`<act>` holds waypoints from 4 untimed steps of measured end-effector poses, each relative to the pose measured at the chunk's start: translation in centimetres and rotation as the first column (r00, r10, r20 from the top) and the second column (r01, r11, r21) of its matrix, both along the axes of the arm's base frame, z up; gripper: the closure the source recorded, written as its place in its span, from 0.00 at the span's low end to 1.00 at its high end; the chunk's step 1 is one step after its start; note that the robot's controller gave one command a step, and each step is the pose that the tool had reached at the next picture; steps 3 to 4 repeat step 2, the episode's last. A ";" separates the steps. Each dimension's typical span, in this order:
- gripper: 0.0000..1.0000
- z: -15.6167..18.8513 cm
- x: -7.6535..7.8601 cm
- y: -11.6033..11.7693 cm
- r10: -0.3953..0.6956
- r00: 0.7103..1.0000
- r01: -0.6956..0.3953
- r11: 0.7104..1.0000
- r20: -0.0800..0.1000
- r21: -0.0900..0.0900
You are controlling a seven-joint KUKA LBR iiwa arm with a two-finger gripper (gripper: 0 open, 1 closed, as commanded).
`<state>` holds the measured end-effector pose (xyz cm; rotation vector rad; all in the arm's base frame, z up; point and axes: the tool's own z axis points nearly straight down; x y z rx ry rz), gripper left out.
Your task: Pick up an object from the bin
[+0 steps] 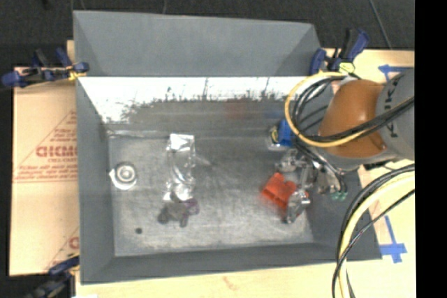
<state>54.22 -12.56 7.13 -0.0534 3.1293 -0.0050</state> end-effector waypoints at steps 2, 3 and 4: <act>1.00 15.8 1.4 -4.0 0.325 0.946 -0.325 0.946 -0.003 -0.004; 1.00 15.8 1.4 -4.0 0.325 0.946 -0.325 0.946 -0.003 -0.004; 1.00 15.8 1.4 -4.0 0.325 0.946 -0.325 0.946 -0.003 -0.004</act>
Offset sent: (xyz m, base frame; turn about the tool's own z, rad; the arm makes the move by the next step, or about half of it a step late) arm 0.0000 0.0000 0.0000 0.0000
